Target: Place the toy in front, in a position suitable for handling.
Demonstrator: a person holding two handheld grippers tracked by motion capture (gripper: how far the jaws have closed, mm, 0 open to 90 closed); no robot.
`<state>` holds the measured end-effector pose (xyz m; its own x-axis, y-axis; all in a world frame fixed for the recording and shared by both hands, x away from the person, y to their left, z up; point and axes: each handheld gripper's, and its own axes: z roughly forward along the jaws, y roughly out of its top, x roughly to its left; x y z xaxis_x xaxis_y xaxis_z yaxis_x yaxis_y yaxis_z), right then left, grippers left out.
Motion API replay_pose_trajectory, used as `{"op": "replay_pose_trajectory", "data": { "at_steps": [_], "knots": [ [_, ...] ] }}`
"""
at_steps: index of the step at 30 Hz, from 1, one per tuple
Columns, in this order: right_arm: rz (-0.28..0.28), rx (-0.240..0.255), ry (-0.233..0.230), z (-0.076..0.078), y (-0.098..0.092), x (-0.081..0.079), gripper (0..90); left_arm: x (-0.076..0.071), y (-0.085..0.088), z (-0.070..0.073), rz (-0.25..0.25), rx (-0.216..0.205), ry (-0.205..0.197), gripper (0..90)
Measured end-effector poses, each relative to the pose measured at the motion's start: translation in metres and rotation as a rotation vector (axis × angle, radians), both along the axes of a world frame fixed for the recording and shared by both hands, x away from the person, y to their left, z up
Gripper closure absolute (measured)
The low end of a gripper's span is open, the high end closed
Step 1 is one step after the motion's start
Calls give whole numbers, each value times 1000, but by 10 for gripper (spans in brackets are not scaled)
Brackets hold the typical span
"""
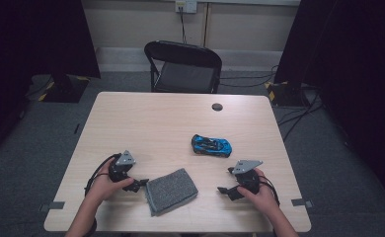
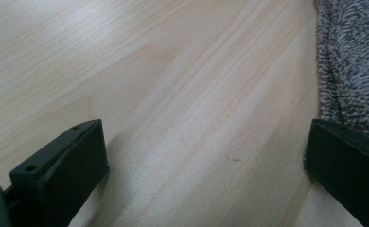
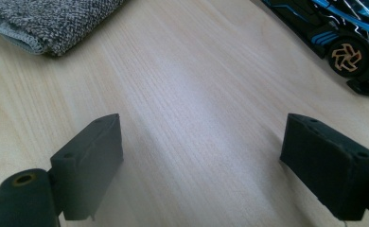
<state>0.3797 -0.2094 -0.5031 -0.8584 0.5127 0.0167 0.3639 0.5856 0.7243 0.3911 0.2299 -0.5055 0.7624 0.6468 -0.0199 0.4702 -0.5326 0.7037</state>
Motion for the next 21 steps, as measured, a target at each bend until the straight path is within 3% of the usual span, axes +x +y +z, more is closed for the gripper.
{"op": "replay_pose_trajectory", "data": {
  "at_steps": [15, 16, 18, 21],
  "knots": [
    [8, 0, 5, 1, 0, 1, 135, 1, 0, 0, 5, 0, 2, 0],
    [12, -6, 10, 2, 0, 2, 136, 1, 0, 0, 5, 0, 2, 0],
    [8, 47, 60, 6, 2, 7, 133, 1, 0, 0, 3, 3, 2, 0],
    [7, 39, 18, 15, 5, 16, 133, 1, 0, 0, 4, 2, 2, 0]
  ]
}}
